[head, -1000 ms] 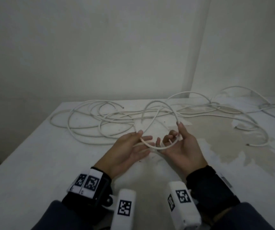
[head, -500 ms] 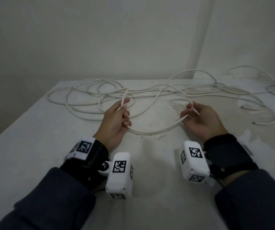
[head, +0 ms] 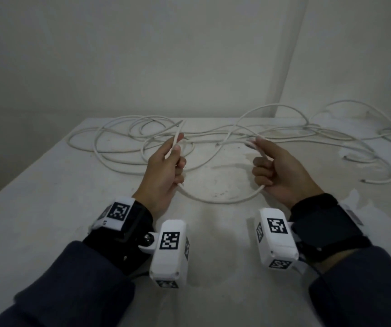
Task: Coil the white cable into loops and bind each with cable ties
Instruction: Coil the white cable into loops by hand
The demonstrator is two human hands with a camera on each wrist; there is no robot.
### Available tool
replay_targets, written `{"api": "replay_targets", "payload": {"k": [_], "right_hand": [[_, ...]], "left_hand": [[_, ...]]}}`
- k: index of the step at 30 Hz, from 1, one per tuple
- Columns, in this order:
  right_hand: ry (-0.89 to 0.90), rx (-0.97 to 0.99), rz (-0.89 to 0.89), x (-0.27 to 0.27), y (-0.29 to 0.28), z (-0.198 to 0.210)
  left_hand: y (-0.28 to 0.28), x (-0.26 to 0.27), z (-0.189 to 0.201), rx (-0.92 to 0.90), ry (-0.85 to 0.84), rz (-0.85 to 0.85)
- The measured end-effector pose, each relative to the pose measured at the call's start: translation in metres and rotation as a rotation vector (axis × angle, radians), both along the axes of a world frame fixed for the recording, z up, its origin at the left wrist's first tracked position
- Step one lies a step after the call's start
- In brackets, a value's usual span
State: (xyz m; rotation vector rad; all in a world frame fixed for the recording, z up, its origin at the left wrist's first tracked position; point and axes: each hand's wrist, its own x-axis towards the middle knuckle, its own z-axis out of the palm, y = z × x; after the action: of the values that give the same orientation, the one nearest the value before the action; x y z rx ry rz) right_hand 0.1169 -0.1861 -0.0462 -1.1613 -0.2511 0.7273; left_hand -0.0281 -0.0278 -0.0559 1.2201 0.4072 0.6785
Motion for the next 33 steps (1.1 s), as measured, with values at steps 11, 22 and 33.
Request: {"api": "replay_targets", "payload": {"k": [11,22,33], "right_hand": [[-0.619,-0.067,-0.073,-0.031,0.005,0.012],[-0.738,0.048,-0.003,-0.041,0.007,0.013],[-0.677,0.087,0.049,-0.041,0.007,0.014]], "left_hand": [[-0.012,-0.002,0.008,0.087,-0.040,-0.180],[-0.025,-0.005,0.009,0.315,0.089,-0.322],[-0.020,-0.006,0.007,0.201,0.071,-0.398]]}}
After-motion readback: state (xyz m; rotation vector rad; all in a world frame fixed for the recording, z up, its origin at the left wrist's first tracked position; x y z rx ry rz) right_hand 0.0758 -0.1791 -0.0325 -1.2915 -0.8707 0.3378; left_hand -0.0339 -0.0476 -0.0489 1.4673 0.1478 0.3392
